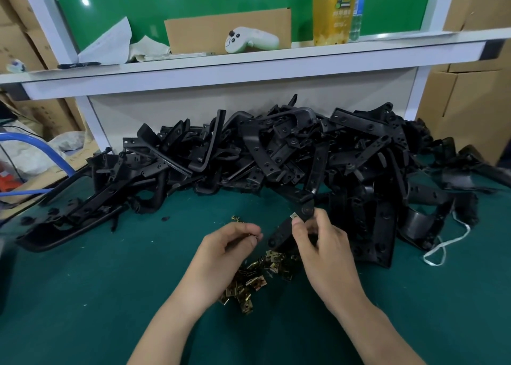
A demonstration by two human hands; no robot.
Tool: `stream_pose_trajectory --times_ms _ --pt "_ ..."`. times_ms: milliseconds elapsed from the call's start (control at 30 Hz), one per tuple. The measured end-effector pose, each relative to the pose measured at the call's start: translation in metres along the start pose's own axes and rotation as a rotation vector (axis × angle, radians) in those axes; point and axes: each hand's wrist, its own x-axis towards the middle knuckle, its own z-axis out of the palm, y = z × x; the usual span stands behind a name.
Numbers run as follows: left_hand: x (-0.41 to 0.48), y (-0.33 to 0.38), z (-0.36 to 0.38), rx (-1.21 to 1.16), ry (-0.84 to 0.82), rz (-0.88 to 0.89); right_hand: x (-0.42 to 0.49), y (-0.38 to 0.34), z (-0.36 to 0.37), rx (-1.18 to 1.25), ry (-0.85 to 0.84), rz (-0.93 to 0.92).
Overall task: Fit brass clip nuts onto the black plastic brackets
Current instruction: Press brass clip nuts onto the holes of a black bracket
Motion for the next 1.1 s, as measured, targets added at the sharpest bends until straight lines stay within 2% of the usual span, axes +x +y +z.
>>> stream_pose_trajectory --times_ms 133,333,667,933,1100 --pt "0.0001 -0.0004 -0.0021 -0.082 0.048 -0.002 -0.0006 -0.0007 -0.0003 0.0 -0.003 0.001" --pt "0.0052 -0.0029 -0.0001 -0.359 0.134 -0.06 -0.0007 -0.0025 -0.0016 -0.008 -0.018 0.01" --pt "0.0059 -0.0037 0.0018 -0.422 0.15 -0.107 -0.0007 -0.0033 -0.002 -0.01 -0.026 0.012" --pt "0.0061 -0.0015 0.0 -0.672 0.136 -0.207 -0.0006 -0.0025 -0.0011 -0.011 -0.026 0.019" --pt "0.006 -0.0012 0.0007 -0.687 0.148 -0.197 -0.001 -0.001 -0.0013 -0.016 -0.025 0.022"
